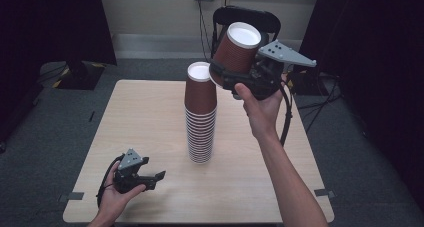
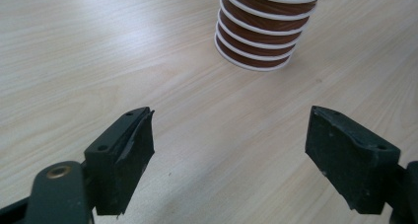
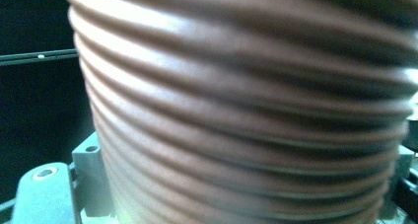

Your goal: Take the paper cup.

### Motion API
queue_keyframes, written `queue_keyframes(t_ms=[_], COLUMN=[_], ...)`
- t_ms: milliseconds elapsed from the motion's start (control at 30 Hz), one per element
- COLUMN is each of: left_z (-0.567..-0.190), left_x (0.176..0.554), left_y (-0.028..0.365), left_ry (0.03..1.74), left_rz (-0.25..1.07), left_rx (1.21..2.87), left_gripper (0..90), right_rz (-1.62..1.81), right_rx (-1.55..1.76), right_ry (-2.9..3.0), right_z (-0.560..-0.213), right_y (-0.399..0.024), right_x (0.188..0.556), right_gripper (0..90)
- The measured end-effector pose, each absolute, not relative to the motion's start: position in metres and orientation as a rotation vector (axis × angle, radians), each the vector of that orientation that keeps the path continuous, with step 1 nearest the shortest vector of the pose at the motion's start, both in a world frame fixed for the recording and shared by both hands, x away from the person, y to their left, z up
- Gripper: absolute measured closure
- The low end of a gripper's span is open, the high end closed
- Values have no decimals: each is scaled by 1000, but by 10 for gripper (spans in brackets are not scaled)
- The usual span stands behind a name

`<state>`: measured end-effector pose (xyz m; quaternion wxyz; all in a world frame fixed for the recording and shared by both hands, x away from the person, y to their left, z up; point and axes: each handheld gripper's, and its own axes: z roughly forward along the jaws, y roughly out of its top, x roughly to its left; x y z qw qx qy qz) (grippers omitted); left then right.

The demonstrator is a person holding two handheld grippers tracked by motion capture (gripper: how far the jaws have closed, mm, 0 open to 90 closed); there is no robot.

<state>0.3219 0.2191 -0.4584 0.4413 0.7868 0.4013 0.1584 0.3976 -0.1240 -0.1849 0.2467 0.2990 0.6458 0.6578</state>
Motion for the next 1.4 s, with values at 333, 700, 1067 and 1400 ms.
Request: queue_keyframes(t_ms=[333,700,1067,1400], left_z=[-458,-457,-454,-450], left_x=[322,316,313,311], left_y=[218,214,210,197], left_ry=[987,879,825,786], left_rz=[377,372,373,345], left_rx=[1972,1971,1893,1843], left_gripper=[177,173,239,240], right_rz=[1755,1720,1709,1739], right_rx=[864,915,992,1076], right_ry=[1747,1774,1811,1847], right_z=[-199,-225,-264,-299], right_y=[-149,-168,-183,-189], right_x=[394,383,377,372], right_gripper=[134,134,134,134])
